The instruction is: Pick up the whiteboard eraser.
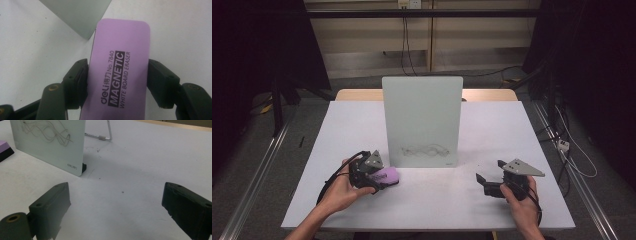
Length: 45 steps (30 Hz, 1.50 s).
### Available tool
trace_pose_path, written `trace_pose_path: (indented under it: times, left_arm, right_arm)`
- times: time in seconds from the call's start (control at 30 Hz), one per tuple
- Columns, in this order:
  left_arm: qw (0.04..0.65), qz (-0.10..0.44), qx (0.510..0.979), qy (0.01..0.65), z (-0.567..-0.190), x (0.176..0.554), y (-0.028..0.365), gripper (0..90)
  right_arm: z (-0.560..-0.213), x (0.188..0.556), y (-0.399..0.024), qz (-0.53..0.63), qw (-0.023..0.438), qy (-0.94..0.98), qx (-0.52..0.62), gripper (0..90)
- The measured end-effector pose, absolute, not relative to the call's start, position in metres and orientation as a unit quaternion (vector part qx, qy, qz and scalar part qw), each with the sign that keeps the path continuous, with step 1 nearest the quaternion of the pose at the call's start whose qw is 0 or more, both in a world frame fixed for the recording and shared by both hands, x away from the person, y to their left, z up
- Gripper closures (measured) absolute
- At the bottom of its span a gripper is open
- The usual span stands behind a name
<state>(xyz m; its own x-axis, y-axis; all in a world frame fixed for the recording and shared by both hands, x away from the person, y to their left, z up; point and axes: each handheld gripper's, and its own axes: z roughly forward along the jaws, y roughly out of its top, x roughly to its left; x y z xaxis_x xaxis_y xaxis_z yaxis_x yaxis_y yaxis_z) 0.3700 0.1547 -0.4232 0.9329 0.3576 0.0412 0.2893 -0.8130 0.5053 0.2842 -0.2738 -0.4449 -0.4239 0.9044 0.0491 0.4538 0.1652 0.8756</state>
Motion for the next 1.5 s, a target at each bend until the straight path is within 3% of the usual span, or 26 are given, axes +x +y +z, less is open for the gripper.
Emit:
trace_pose_path:
  times: [0.53,1.5]
  left_arm:
    - [0.285,0.068,0.937,0.192,-0.419,0.369,0.162,39.6]
    - [0.461,0.124,0.842,0.253,-0.4,0.356,0.195,39.9]
  right_arm:
    - [-0.444,0.284,-0.274,0.443,0.255,0.718,0.473,8.1]
    - [-0.444,0.282,-0.274,0.444,0.257,0.716,0.474,8.1]
